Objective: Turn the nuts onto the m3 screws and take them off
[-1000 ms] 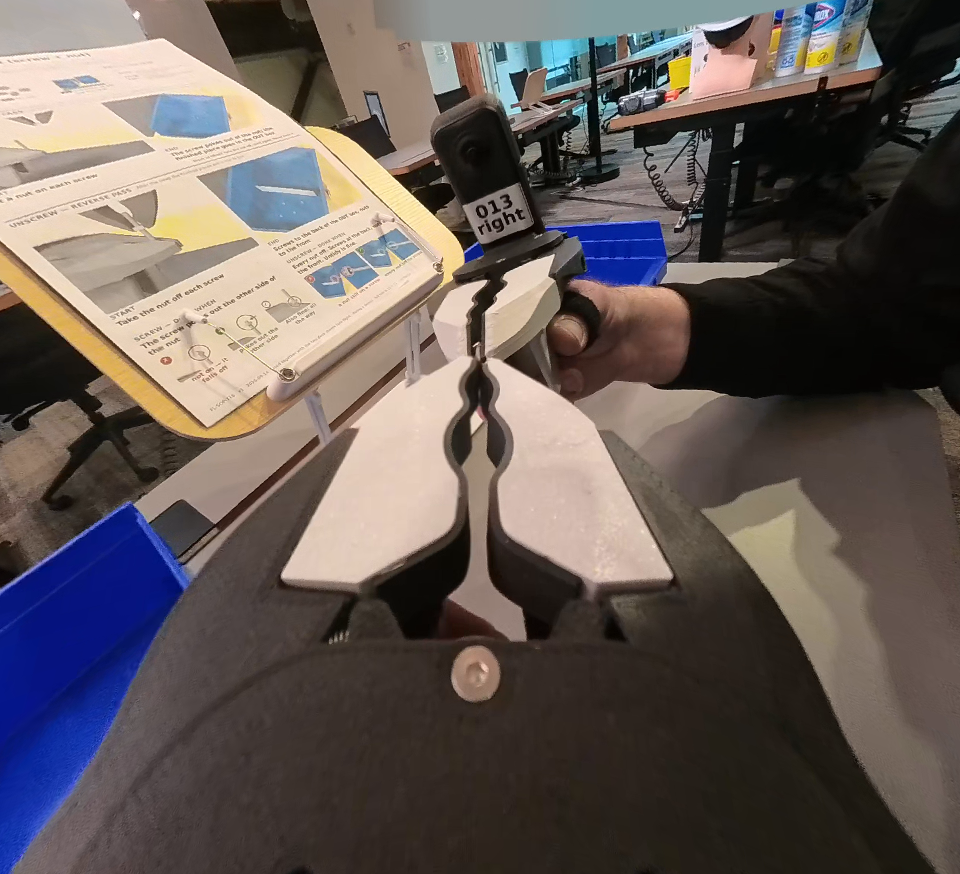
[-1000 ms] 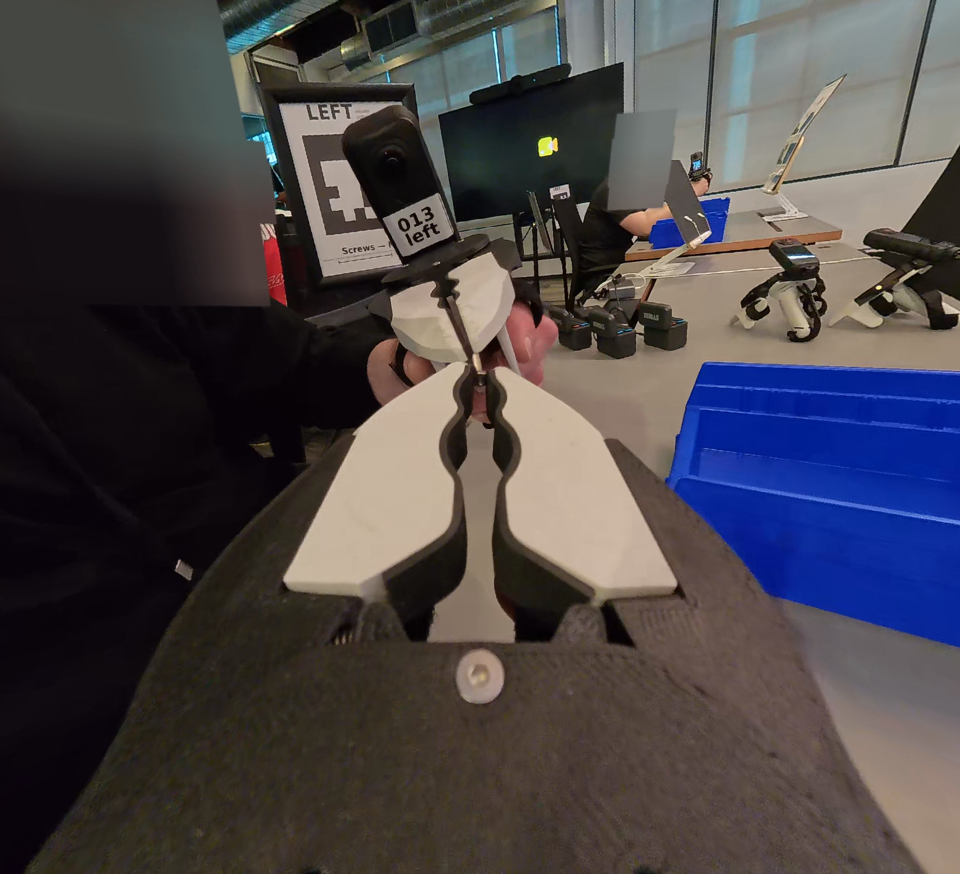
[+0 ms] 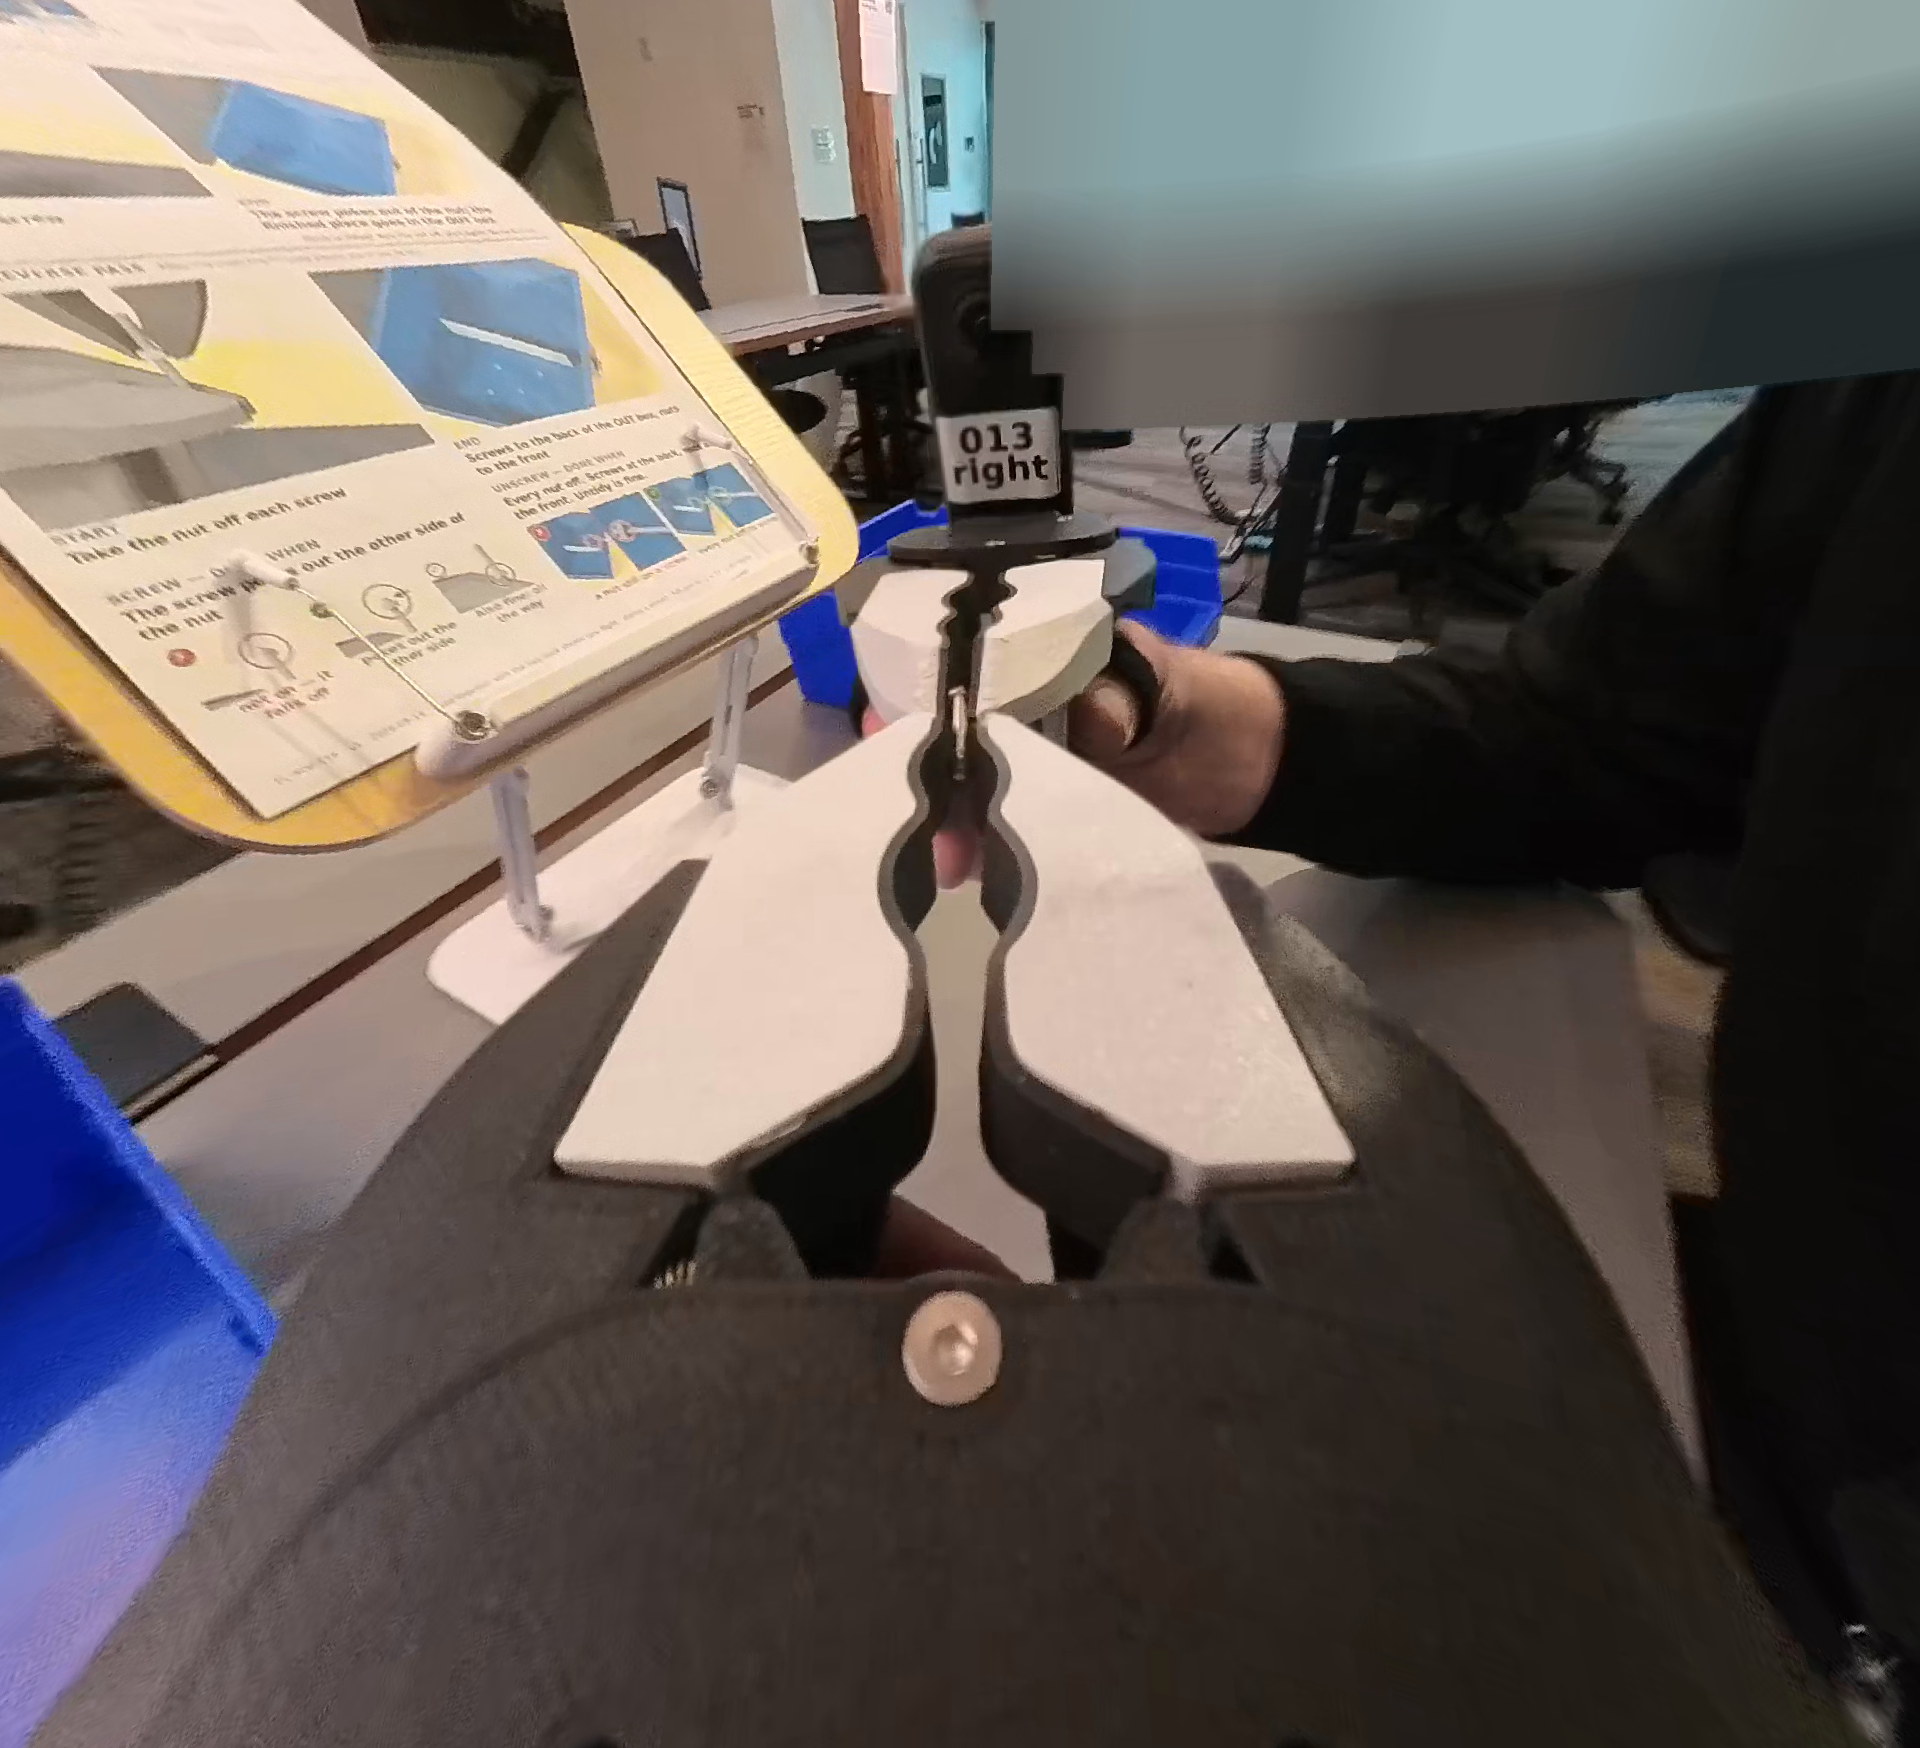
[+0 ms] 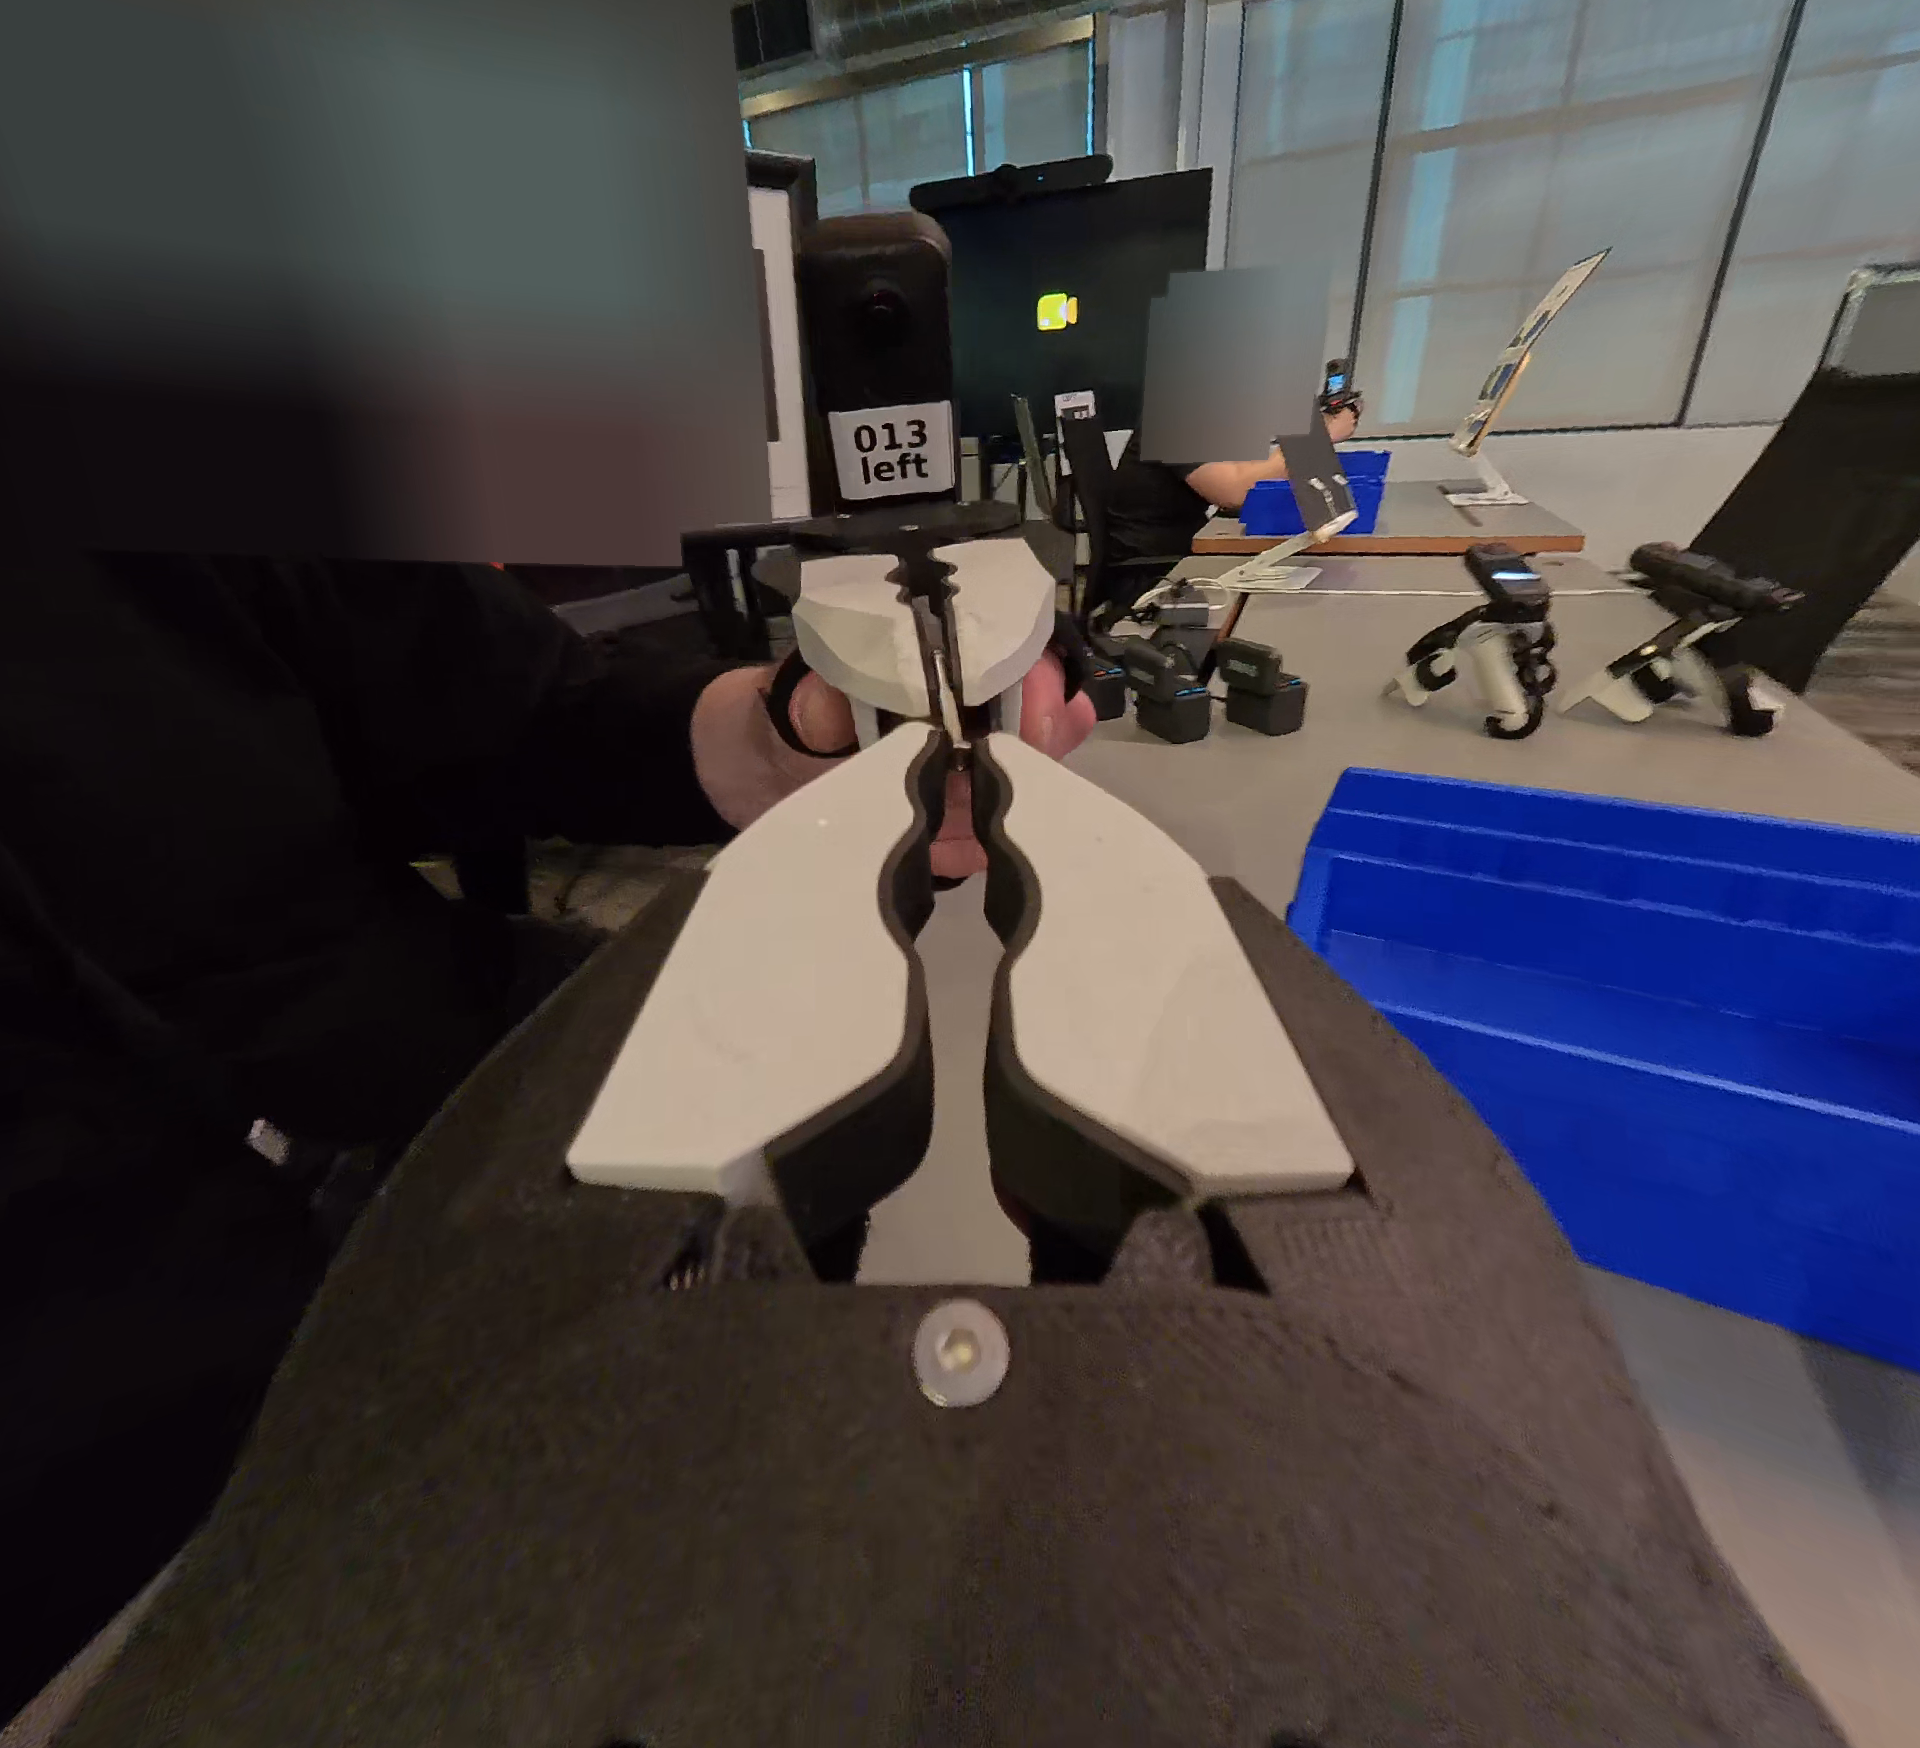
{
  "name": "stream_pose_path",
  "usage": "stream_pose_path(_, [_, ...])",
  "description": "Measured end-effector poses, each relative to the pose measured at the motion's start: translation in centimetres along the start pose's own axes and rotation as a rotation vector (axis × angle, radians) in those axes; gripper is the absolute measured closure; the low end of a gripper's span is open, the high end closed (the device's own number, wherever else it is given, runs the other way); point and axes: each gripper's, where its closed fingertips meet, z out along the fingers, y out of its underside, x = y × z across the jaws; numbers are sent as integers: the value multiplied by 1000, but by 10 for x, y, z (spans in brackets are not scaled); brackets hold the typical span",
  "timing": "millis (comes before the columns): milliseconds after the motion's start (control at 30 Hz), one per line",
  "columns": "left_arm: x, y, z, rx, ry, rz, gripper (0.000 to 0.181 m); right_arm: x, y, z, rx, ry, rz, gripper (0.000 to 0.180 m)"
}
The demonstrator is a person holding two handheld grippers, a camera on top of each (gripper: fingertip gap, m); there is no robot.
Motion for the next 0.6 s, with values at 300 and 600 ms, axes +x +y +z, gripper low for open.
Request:
stream_pose_path(300, [2, -8, -4, 118, 215, -447, 179, -4, -5, 4, -133, 255, -593, 175])
stream_pose_path(600, [1, -3, -5, 162, 287, -582, 179, 0, -3, 4, -347, 451, -1095, 175])
